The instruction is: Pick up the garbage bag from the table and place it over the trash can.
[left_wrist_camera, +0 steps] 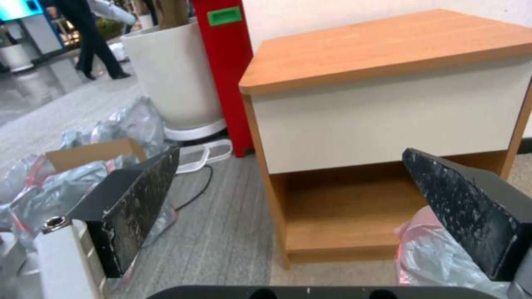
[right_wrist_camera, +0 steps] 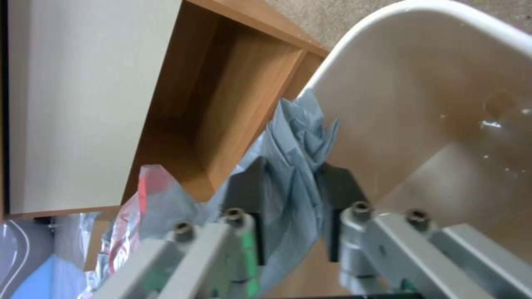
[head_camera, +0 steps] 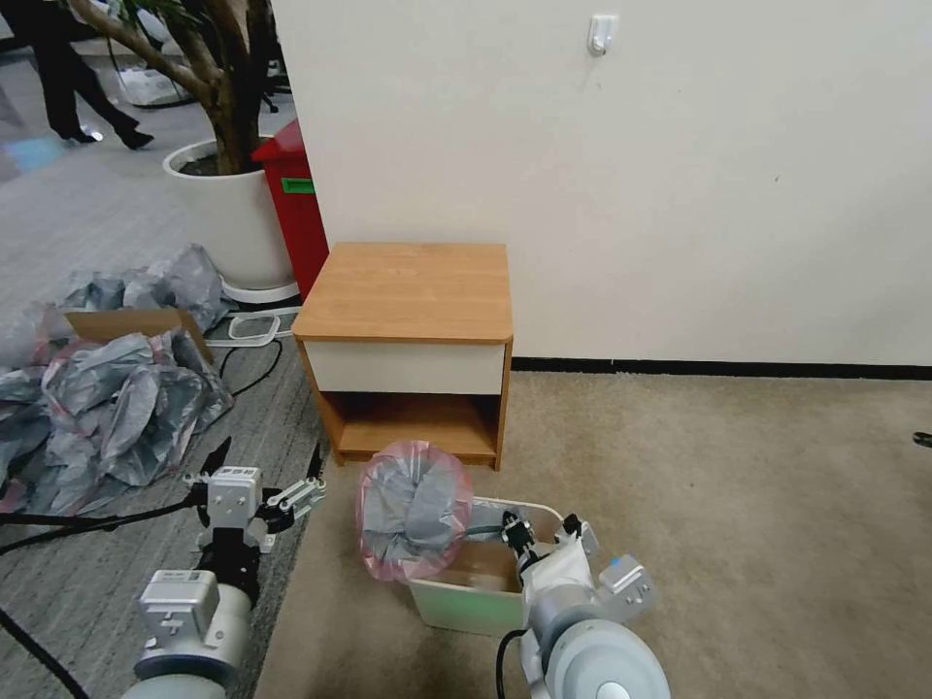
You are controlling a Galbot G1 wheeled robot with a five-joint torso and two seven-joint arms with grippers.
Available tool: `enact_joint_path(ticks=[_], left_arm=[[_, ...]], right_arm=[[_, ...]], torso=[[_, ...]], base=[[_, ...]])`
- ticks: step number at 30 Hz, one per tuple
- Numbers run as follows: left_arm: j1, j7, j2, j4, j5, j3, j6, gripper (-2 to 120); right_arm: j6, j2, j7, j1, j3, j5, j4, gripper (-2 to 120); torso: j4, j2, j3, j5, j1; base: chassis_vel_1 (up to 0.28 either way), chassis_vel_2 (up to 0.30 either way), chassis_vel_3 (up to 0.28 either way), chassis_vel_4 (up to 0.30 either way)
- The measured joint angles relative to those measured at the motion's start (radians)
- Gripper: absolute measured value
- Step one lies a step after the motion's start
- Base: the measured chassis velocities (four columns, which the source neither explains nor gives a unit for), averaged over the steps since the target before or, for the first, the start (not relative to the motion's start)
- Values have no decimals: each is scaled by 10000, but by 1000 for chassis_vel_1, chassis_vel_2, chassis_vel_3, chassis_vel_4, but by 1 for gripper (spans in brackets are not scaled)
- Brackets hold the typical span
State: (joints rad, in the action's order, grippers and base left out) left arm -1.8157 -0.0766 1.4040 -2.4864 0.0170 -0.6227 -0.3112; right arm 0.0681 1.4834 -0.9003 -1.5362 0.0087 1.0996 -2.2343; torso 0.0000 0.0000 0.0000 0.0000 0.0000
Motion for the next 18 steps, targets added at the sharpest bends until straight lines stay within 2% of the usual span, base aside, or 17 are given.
enact_joint_path(ticks=[3,4,8,9,13,14,18], left_arm=[[127,0,-137,98,177,6,-3,100],[127,0,-137,98,177,6,-3,100],[271,-4,-256,220,279,12,-19,100],[271,-4,-256,220,279,12,-19,100],[344,-11,-364,351,383,109,-31,100],[344,-11,-364,351,383,109,-31,100],[308,-48,-457,647,479,577,-29,100]], right_arm=[[18,-45,-25,-48,-1,-51,-67,40],[18,-45,-25,-48,-1,-51,-67,40],[30,-119,-109,-64,-2,-208,-181,57],[30,-119,-109,-64,-2,-208,-181,57],[50,-271,-149,-156,-2,-633,-361,77],[50,-271,-149,-156,-2,-633,-361,77],[51,-385,73,-308,15,-1300,-390,93]], torso=[[0,0,0,0,-1],[0,0,0,0,-1],[0,-1,0,0,0],[0,-1,0,0,0],[1,0,0,0,-1],[1,0,0,0,-1],[0,0,0,1,0]], base=[[0,0,0,0],[0,0,0,0],[0,0,0,0],[0,0,0,0],[0,0,0,0],[0,0,0,0],[0,0,0,0]])
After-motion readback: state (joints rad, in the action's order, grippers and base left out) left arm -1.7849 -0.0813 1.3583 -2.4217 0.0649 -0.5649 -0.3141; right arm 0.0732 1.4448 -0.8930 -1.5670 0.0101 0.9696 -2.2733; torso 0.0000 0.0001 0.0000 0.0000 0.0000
